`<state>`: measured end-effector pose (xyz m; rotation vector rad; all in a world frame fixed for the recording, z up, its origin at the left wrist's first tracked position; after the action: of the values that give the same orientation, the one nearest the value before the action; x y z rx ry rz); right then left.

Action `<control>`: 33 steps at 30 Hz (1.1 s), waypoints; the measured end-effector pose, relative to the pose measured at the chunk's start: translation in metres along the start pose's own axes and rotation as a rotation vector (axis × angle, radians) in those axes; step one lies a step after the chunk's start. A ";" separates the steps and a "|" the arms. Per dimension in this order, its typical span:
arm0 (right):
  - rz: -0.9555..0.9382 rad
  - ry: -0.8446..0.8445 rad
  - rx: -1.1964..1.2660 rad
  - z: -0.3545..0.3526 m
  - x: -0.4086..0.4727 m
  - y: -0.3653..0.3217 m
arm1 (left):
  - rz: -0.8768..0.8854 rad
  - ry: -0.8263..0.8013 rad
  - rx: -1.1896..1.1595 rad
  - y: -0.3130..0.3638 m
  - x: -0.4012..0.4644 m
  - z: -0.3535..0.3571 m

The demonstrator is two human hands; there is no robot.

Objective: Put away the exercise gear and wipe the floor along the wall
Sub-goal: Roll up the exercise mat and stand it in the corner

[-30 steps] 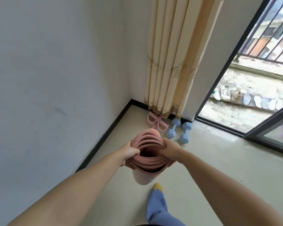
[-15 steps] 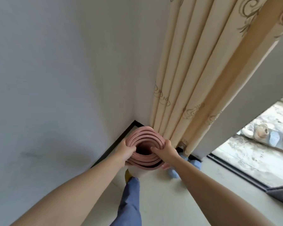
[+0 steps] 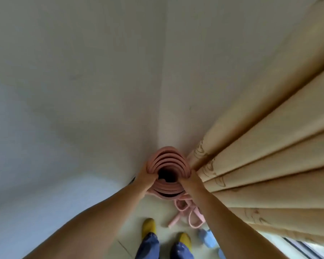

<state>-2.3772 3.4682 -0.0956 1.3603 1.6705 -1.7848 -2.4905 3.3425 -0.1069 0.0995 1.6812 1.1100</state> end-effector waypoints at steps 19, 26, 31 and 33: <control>-0.020 0.025 0.039 -0.007 0.176 -0.053 | 0.013 0.115 -0.047 -0.005 0.194 -0.054; 0.063 0.029 0.022 -0.009 0.146 -0.046 | -0.121 0.163 -0.025 0.013 0.146 -0.034; -0.018 0.078 -0.289 -0.020 0.117 -0.066 | -0.128 0.236 0.069 0.031 0.117 -0.039; -0.099 0.087 -0.438 -0.024 0.095 -0.084 | -0.099 0.246 0.165 0.046 0.096 -0.041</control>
<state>-2.4792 3.5444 -0.1199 1.1862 2.0530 -1.3101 -2.5835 3.3964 -0.1432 -0.0169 1.9750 0.9373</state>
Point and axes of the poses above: each hand's wrist, its own x-axis towards the middle knuckle, its own z-axis out of the palm, y = z × x, the point moved 2 cm from there along x, towards the middle knuckle, and after that the axes turned 12 degrees about -y, right-handed, at the moved point
